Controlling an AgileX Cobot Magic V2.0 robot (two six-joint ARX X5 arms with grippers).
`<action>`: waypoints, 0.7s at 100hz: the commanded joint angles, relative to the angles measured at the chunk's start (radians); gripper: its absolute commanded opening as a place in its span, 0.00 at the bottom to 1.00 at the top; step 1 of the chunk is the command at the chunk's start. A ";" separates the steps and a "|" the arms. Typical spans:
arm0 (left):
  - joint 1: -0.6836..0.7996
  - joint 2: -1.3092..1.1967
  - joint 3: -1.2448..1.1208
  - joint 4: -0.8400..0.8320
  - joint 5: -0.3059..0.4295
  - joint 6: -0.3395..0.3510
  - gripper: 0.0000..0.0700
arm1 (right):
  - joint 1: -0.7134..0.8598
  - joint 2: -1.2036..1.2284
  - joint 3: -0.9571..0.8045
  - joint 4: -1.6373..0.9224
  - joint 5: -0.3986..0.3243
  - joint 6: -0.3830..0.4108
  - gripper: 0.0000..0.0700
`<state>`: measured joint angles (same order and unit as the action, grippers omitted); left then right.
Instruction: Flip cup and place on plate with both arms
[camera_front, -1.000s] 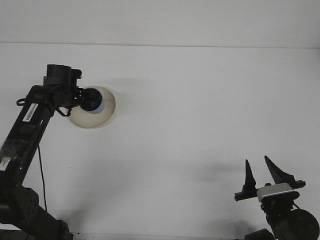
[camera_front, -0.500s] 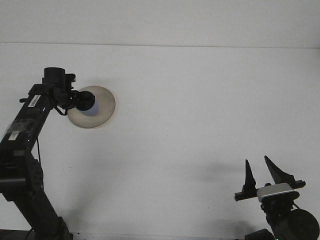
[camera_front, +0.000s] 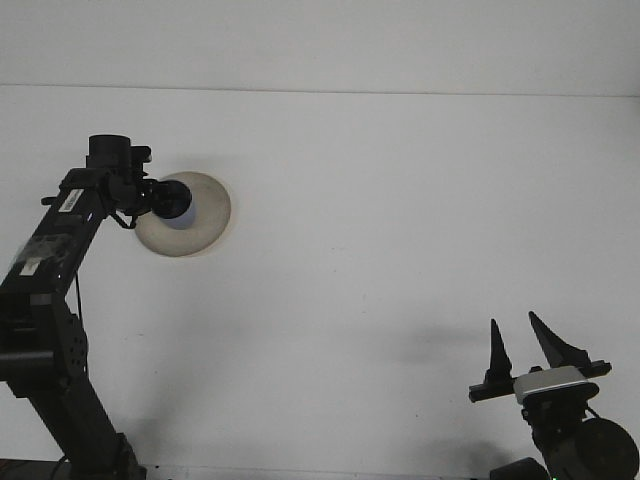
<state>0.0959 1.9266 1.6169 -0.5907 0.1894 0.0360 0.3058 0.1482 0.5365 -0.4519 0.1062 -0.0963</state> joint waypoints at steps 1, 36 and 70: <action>0.003 0.026 0.016 0.007 0.005 0.008 0.35 | 0.002 0.004 0.005 0.009 0.000 0.018 0.52; 0.005 -0.019 0.099 0.038 0.021 0.016 0.74 | 0.002 0.004 0.005 0.009 0.000 0.018 0.52; 0.024 -0.282 0.146 0.030 0.019 0.042 0.74 | 0.002 0.004 0.005 0.009 0.000 0.018 0.52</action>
<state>0.1173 1.6798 1.7348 -0.5552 0.2073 0.0624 0.3058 0.1482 0.5365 -0.4519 0.1062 -0.0959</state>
